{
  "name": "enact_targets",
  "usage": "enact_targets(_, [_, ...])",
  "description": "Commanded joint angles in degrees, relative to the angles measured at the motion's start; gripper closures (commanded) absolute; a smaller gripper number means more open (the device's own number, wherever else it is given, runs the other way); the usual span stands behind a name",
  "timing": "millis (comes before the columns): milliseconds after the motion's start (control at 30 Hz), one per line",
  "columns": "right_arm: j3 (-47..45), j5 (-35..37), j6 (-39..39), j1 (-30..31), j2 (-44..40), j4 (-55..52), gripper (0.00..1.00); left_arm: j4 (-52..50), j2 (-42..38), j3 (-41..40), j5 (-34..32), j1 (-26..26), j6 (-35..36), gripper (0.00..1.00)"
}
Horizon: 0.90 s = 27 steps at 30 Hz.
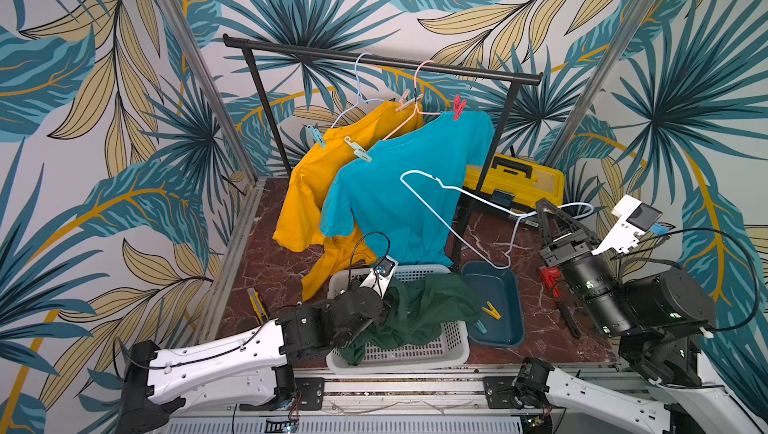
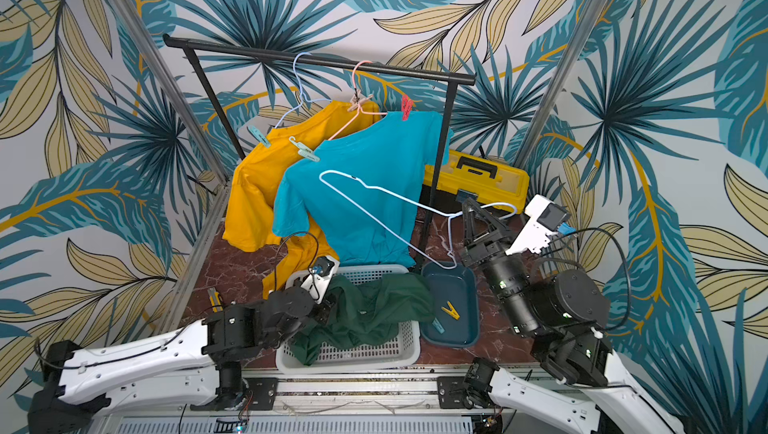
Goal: Remove the clothespins securing t-shirts to the hanger
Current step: Remove the T-shirt from the hanger, then adjust the T-shirt in the basket.
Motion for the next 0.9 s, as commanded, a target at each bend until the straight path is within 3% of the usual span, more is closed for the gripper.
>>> enact_targets(0, [-1.25,3.24,-0.38,-0.12,-1.45,-4.59,1.0,2.94,4.99,1.17,8.3,3.01,-1.98,0.24])
enact_targets(100, [-1.47,4.31,-0.06,-0.08,-2.9,-6.24,1.0,1.31,9.26,4.41,10.28,3.49,-2.17,0.0])
enact_targets(433, [-2.7,6.56,0.16,-0.12,-7.07,-8.94,1.0,-0.15,22.25,15.95,19.6,4.85,-0.01,0.0])
enact_targets(633, [-2.44,7.4,-0.18,-0.12,-8.69,-10.31,1.0,0.22,31.44,20.91,30.3,4.64,1.13,0.01])
enact_targets(867, [-2.83,7.44,0.55,-0.13,-9.86,-11.66,1.0,0.21,37.19,24.81,28.24,3.33,4.86,0.01])
